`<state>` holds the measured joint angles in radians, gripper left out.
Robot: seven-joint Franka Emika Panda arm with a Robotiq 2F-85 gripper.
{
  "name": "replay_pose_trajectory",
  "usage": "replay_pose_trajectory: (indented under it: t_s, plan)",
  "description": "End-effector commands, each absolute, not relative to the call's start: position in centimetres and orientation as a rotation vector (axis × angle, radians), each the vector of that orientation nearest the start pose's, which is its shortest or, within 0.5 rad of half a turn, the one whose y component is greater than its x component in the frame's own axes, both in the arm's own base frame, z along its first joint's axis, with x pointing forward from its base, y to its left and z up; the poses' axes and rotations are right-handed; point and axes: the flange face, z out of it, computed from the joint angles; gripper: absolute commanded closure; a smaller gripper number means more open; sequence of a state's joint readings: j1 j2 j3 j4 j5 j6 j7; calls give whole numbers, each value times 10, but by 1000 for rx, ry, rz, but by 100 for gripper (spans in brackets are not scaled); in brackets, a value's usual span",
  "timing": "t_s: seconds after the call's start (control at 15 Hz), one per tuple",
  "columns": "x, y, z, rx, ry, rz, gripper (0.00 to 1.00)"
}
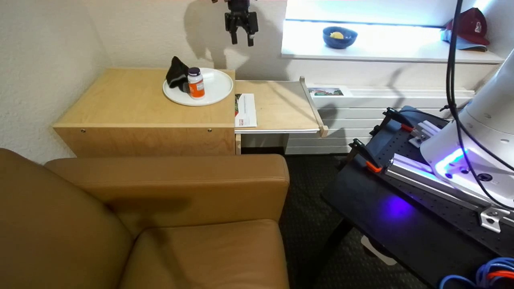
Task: Put the black sock on the white plate, put the white bar of soap on the plate, pick up the lemon from the bowl on the windowsill and put it on the plate
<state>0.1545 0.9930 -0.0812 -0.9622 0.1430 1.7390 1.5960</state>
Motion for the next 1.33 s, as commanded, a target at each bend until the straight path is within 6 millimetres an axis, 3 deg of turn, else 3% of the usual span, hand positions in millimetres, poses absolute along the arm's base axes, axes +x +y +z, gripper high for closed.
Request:
replay_pose_trajectory:
  t_s: [0.0,0.13,0.4,0.47,0.6,1.0,1.07,1.27]
  plan:
    - [717,54,258,-2400,2278,443,0]
    - [709,34,261,-2329,2309,425,0]
    - [700,-12,268,-2015,2350,392,0]
    - [720,5,261,-2128,2347,375,0]
    - [718,-6,262,-2103,2360,374,0]
    - [719,7,261,-2125,2342,376,0]
    - [716,10,245,-2146,2400,398,0]
    - [680,-14,199,-2158,2586,430,0]
